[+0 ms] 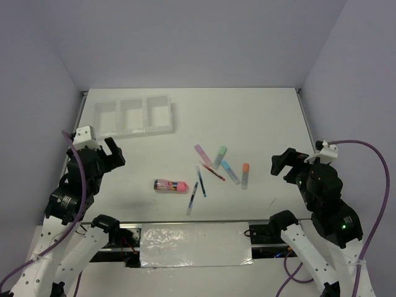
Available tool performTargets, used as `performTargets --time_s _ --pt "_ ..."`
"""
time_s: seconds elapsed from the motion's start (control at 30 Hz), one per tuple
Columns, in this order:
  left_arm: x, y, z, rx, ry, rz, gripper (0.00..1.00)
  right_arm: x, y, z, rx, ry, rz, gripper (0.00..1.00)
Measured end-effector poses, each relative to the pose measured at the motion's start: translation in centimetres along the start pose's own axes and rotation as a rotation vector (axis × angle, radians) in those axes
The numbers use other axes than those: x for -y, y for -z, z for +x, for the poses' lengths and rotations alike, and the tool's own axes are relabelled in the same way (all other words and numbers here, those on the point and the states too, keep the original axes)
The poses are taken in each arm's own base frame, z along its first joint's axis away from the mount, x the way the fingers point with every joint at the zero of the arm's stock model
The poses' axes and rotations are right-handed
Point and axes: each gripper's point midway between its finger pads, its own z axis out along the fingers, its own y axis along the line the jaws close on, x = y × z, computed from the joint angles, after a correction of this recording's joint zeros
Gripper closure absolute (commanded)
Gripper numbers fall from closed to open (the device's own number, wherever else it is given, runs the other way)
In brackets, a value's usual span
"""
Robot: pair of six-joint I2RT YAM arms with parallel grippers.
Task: Sort the stationery into containers
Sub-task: Pick up the stationery from the center of the board.
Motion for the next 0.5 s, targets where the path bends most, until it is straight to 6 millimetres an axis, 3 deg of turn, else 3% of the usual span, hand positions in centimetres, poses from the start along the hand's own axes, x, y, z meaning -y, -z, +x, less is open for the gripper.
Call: performTargets --time_s 0.5 --pt "-2.2 0.1 0.9 -0.017 0.088 -0.137 0.01 0.0 -0.6 0.3 -0.024 -0.016 0.023 0.00"
